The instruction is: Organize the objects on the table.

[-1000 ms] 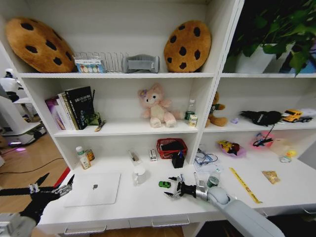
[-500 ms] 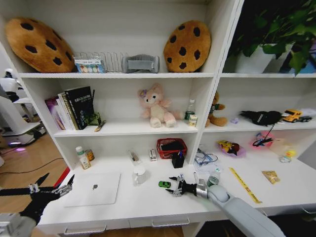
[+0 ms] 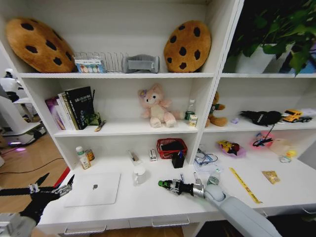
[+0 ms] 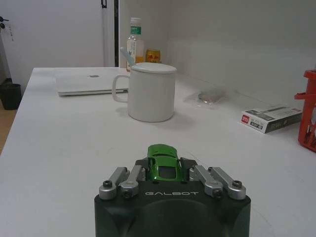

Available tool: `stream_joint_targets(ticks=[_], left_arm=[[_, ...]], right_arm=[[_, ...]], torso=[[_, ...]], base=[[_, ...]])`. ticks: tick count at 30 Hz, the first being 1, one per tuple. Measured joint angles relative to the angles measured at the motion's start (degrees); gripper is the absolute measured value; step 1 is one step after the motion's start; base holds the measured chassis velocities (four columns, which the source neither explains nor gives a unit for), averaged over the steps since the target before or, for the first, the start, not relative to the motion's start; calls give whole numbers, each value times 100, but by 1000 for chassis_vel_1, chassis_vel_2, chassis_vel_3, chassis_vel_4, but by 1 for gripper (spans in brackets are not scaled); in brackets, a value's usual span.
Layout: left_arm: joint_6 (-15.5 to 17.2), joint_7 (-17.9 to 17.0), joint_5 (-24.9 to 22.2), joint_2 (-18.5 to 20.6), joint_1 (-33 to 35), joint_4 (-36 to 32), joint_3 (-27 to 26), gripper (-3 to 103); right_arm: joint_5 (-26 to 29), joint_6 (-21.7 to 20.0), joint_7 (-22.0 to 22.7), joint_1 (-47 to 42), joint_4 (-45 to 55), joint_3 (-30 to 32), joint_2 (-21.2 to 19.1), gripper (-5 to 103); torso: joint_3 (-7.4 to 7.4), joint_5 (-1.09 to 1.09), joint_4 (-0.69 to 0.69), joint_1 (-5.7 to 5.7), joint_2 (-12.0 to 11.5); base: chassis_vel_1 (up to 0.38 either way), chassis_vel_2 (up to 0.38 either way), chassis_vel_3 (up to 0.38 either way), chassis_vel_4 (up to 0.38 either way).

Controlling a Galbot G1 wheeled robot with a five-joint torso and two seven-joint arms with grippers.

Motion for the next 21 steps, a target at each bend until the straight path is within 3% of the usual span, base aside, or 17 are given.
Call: stream_joint_targets(ticks=[6, 13, 17, 21], left_arm=[[0, 0, 0, 0, 0, 0, 0, 100], [0, 0, 0, 0, 0, 0, 0, 100], [0, 0, 0, 0, 0, 0, 0, 100], [0, 0, 0, 0, 0, 0, 0, 100]], right_arm=[[141, -3, 0, 11, 192, 141, -131, 33], [463, -1, 3, -136, 802, 728, -554, 33], [1054, -161, -4, 99, 1279, 998, -974, 33], [1952, -453, 17, 1137, 1755, 820, -1380, 33]], torso=[[0, 1, 0, 0, -1], [0, 2, -1, 0, 0], [0, 2, -2, 0, -1], [0, -2, 0, 0, 0]], base=[[0, 0, 0, 0], [0, 0, 0, 0], [0, 0, 0, 0], [0, 0, 0, 0]])
